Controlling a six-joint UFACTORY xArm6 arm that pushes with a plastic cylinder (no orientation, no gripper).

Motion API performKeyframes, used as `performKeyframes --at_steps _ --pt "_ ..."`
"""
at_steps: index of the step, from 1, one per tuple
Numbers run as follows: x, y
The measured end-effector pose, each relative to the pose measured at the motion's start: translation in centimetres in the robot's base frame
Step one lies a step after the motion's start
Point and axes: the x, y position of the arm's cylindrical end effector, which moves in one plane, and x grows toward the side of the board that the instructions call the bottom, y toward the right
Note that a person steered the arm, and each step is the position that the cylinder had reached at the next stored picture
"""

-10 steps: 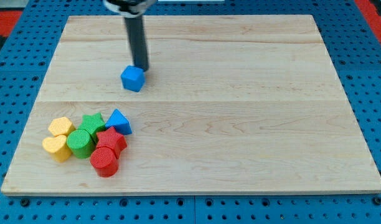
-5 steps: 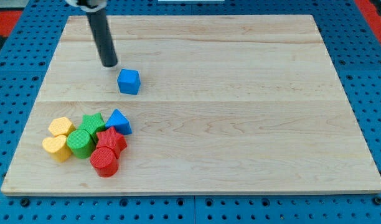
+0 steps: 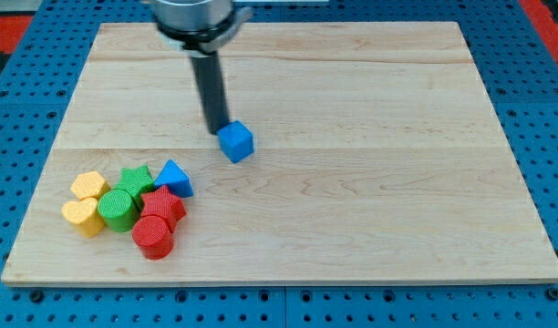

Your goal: Push the blue cube closer to the red circle

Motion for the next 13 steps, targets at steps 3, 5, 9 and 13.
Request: performKeyframes --at_steps 3,5,9,13 --pt "2.7 3.3" --pt "0.4 1.9" --pt "8.8 1.9" --pt "9.9 1.6"
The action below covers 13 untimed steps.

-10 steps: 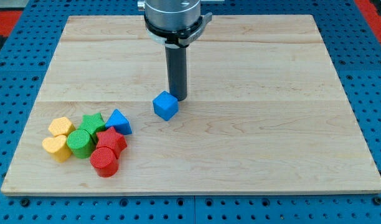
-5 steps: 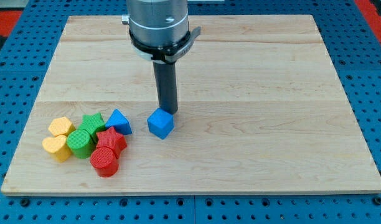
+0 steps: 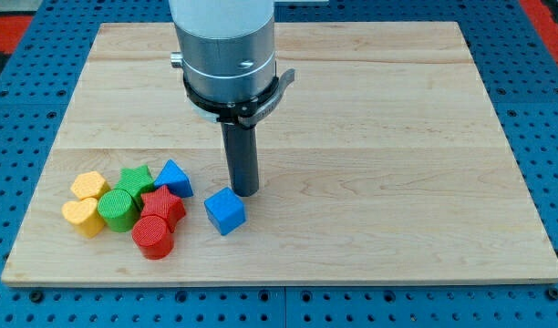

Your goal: Push the blue cube closer to the red circle

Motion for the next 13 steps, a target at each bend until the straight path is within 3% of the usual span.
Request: performKeyframes --at_steps 5,9,13 --pt "3.3 -1.3" --pt "8.7 0.0" --pt "8.8 -5.7"
